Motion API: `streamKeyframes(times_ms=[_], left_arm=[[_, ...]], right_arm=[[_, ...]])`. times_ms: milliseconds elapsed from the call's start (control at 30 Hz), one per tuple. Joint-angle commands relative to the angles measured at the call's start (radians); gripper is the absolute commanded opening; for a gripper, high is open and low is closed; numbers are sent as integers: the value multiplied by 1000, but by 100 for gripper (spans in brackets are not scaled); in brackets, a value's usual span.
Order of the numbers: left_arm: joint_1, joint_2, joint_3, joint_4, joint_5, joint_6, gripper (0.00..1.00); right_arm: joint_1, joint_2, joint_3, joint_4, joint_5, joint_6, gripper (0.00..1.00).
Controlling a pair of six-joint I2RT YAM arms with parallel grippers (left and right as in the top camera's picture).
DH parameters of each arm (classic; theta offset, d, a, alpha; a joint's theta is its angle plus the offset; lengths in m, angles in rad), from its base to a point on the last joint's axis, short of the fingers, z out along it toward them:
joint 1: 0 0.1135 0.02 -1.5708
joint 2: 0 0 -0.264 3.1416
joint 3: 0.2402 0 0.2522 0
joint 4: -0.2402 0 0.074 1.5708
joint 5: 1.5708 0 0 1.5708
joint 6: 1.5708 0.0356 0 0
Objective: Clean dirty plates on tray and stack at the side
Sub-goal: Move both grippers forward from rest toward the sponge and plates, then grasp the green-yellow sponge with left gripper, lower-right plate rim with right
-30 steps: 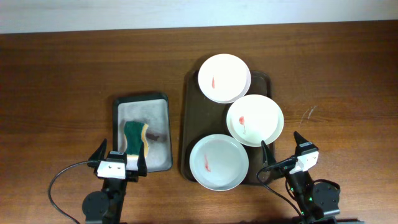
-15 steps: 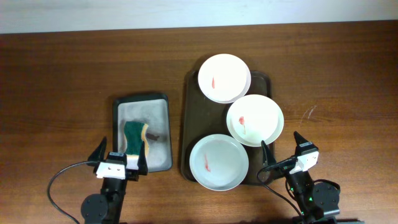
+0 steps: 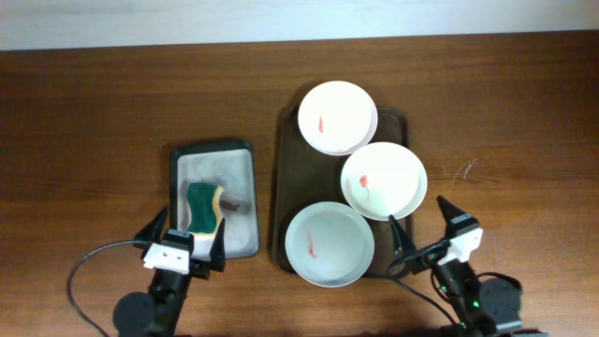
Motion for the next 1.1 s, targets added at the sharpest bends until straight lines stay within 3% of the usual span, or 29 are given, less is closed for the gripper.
streamKeyframes(times_ms=[0, 67, 200, 300, 333, 467, 533, 600, 700, 800, 867, 967, 1000, 1067], left_arm=[[5, 154, 259, -158, 11, -10, 99], [4, 291, 427, -291, 11, -10, 99], [4, 727, 907, -739, 18, -13, 99], [4, 935, 1090, -899, 19, -14, 99], [5, 1031, 1119, -941, 98, -29, 99], [4, 1178, 1116, -1006, 73, -60, 99], [4, 1266, 1093, -1019, 3, -117, 99], [4, 1350, 1055, -1011, -159, -246, 100], [5, 1484, 999, -906, -215, -279, 100], [5, 1628, 976, -804, -204, -279, 63], [4, 1716, 976, -752, -137, -240, 60], [4, 1819, 976, -690, -95, -204, 46], [4, 1836, 976, -677, -95, -204, 36], [4, 1870, 976, -656, -95, -204, 3]], right_arm=[[-4, 107, 249, -132, -20, 14, 99], [-4, 240, 423, -301, -20, 14, 99], [-4, 620, 843, -684, -20, 14, 99], [-4, 837, 1038, -836, -42, 14, 99], [-4, 921, 1073, -874, -137, 14, 99], [-4, 1007, 1072, -897, -289, 14, 99], [-4, 1035, 1072, -907, -289, 14, 99], [-4, 1046, 1072, -918, -288, 14, 97], [-4, 1045, 1072, -933, -288, 14, 91], [-4, 1045, 1072, -946, -288, 14, 88], [-4, 1045, 1072, -952, -288, 14, 88], [-4, 1045, 1072, -952, -288, 14, 88], [-4, 1045, 1072, -952, -288, 14, 87], [-4, 1045, 1072, -952, -288, 14, 87]])
